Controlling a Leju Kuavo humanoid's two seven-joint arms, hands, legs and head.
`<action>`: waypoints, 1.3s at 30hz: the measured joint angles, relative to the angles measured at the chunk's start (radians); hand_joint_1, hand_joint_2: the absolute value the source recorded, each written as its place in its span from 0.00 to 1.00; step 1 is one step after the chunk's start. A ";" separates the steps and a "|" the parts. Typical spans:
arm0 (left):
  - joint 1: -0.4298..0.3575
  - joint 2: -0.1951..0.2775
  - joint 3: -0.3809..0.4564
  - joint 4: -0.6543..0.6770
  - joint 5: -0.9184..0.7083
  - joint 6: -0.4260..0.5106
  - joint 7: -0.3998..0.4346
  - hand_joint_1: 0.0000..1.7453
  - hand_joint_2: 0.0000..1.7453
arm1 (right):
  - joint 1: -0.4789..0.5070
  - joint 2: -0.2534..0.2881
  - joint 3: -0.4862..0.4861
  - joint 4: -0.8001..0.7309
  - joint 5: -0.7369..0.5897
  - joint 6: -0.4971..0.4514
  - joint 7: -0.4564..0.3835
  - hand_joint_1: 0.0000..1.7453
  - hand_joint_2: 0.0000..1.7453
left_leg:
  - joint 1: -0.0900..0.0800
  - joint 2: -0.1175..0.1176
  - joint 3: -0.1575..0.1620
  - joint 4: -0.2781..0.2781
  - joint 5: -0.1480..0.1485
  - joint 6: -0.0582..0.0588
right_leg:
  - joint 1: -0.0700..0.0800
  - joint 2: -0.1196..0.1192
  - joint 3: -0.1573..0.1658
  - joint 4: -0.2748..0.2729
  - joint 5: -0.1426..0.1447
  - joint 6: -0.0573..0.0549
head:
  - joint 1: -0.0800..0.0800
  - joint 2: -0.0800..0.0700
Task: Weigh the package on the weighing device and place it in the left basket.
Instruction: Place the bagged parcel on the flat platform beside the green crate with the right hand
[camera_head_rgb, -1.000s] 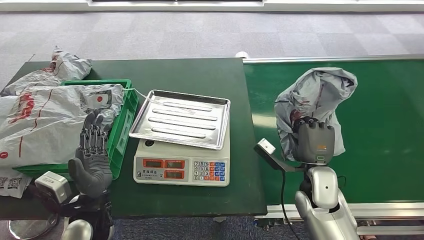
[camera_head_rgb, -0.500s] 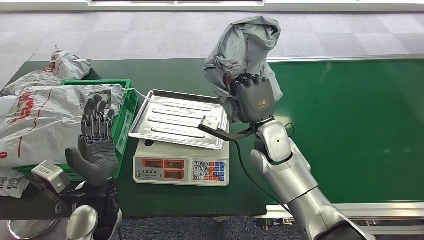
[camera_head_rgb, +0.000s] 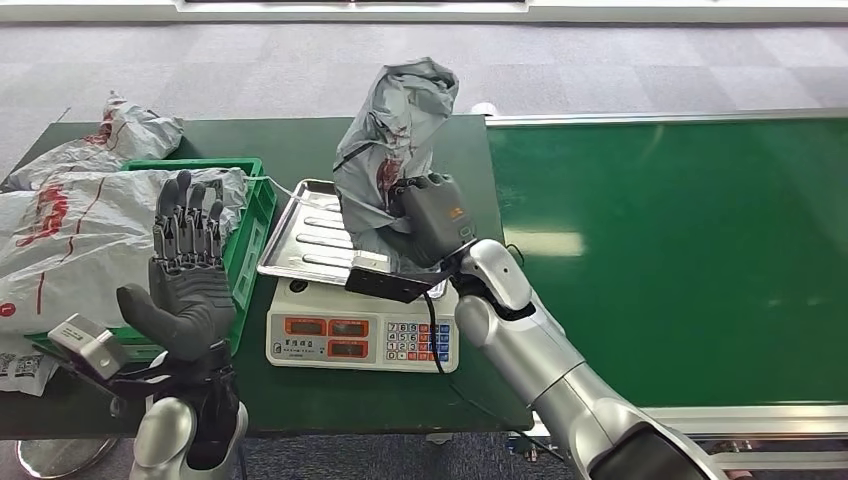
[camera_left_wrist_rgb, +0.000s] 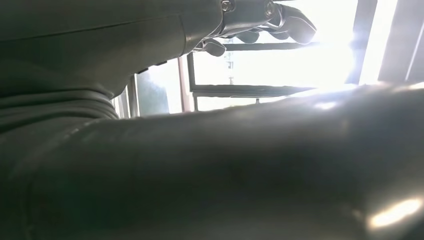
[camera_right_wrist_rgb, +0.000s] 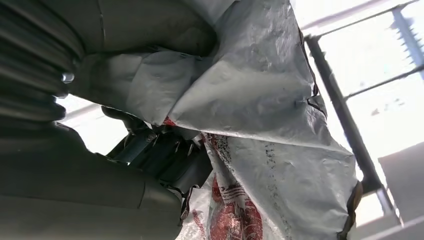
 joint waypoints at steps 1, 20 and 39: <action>-0.001 0.001 0.000 0.000 0.002 0.003 -0.001 0.00 0.00 | -0.005 0.005 0.001 0.014 -0.025 0.014 -0.015 1.00 1.00 | 0.000 0.000 0.000 0.000 0.000 0.000 | 0.000 0.000 0.000 0.000 0.000 0.000 | 0.000 0.000; -0.027 0.023 -0.008 0.017 0.030 0.010 -0.021 0.00 0.00 | -0.108 0.070 0.094 0.256 -0.069 0.103 0.019 0.00 0.25 | 0.000 0.000 0.000 0.000 0.000 0.000 | 0.000 0.000 0.000 0.000 0.000 0.000 | 0.000 0.000; -0.032 0.023 -0.008 0.019 0.013 0.030 -0.019 0.00 0.00 | -0.138 0.060 0.103 0.283 -0.042 -0.141 0.053 0.00 0.00 | 0.000 0.000 0.000 0.000 0.000 0.000 | 0.000 0.001 -0.001 0.000 0.000 0.000 | 0.000 0.000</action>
